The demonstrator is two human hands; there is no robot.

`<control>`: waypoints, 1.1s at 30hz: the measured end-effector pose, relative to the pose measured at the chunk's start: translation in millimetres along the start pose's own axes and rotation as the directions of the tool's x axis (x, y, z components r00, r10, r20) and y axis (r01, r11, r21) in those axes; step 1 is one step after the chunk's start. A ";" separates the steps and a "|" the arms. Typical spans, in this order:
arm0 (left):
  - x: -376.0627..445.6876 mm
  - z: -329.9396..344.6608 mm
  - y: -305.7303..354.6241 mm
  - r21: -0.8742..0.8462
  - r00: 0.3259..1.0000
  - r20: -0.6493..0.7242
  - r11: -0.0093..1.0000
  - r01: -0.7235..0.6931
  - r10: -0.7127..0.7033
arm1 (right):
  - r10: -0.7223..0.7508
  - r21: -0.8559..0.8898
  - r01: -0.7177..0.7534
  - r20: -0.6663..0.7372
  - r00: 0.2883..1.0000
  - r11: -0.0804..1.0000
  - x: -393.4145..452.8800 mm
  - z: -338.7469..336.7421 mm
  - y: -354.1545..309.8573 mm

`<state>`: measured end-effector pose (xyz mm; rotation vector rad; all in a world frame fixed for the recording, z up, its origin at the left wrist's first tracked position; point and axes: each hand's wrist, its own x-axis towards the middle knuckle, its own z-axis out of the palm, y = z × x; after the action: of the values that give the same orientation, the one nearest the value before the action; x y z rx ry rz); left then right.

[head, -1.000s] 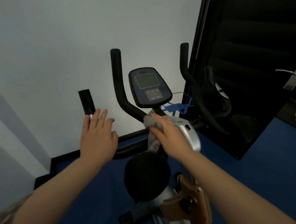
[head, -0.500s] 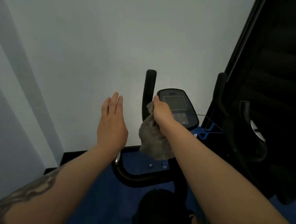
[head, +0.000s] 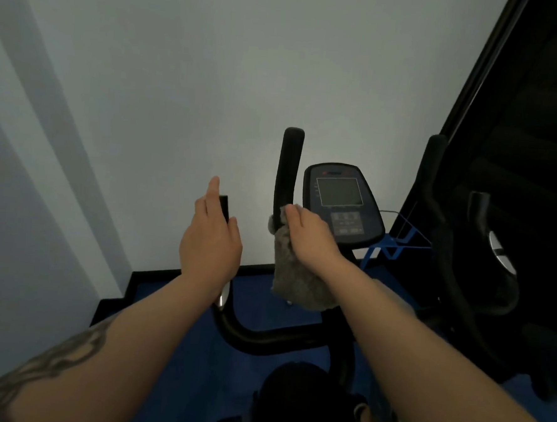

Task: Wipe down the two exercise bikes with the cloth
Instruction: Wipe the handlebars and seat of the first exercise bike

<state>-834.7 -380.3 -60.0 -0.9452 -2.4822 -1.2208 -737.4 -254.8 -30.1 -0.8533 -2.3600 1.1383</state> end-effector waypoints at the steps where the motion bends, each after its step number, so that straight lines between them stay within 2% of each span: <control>1: -0.3 -1.2 0.8 -0.009 1.000 0.006 1.000 -0.002 0.002 | -0.030 -0.054 0.032 0.050 0.998 0.998 -9.7 -3.9 5.8; 4: 0.1 -1.9 0.7 -0.028 1.000 0.009 1.000 0.011 -0.011 | -0.108 -0.312 0.172 0.211 0.972 0.935 -38.7 -30.8 28.7; 6: -0.3 -1.0 1.1 -0.042 1.000 0.011 0.999 0.009 -0.009 | -0.068 -0.365 0.174 0.285 0.956 0.914 -40.0 -48.5 35.0; 8: -1.3 -0.6 1.3 -0.053 1.000 0.006 0.999 0.004 -0.004 | -0.019 -0.262 0.106 0.315 0.949 0.959 -31.0 -52.7 30.1; 11: -2.2 0.1 -1.5 -0.063 1.000 0.006 0.998 0.023 -0.022 | 0.040 0.084 -0.052 0.143 0.989 0.995 -25.0 -29.3 20.5; 15: -3.8 2.6 -3.1 -0.068 1.000 -0.005 0.998 0.018 -0.019 | 0.042 0.271 -0.018 -0.085 0.995 0.962 -23.4 -15.1 28.9; 19: -2.7 4.3 -4.9 -0.055 0.999 -0.012 0.998 0.032 -0.033 | 0.084 0.450 -0.003 -0.161 0.983 0.893 -6.0 -16.2 13.8; 21: -3.4 3.2 -4.9 -0.056 0.999 -0.016 0.998 0.031 -0.032 | 0.078 0.379 -0.007 -0.171 0.982 0.925 -4.2 -8.0 11.0; 25: -3.7 3.7 -3.1 -0.052 0.999 -0.019 0.998 0.031 -0.032 | -0.020 0.144 0.028 -0.057 0.998 0.989 -37.1 -5.6 40.6; 27: -3.3 3.4 -3.1 -0.046 0.999 -0.029 0.998 0.032 -0.033 | -0.084 0.166 0.078 0.026 0.996 0.983 -60.4 -3.7 55.2; 30: -3.5 3.6 -1.7 -0.042 0.998 -0.032 0.998 0.044 -0.045 | -0.069 0.215 0.047 0.095 0.993 0.975 -65.9 -6.1 60.7; 33: -2.2 2.2 -0.6 -0.028 0.999 -0.035 0.999 0.038 -0.039 | -0.088 0.068 0.080 0.118 0.989 0.994 -40.1 -8.0 39.3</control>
<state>-833.2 -379.8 -62.8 -0.8779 -2.4736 -1.2755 -689.2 -257.9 -59.7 -0.6745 -2.4174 1.2555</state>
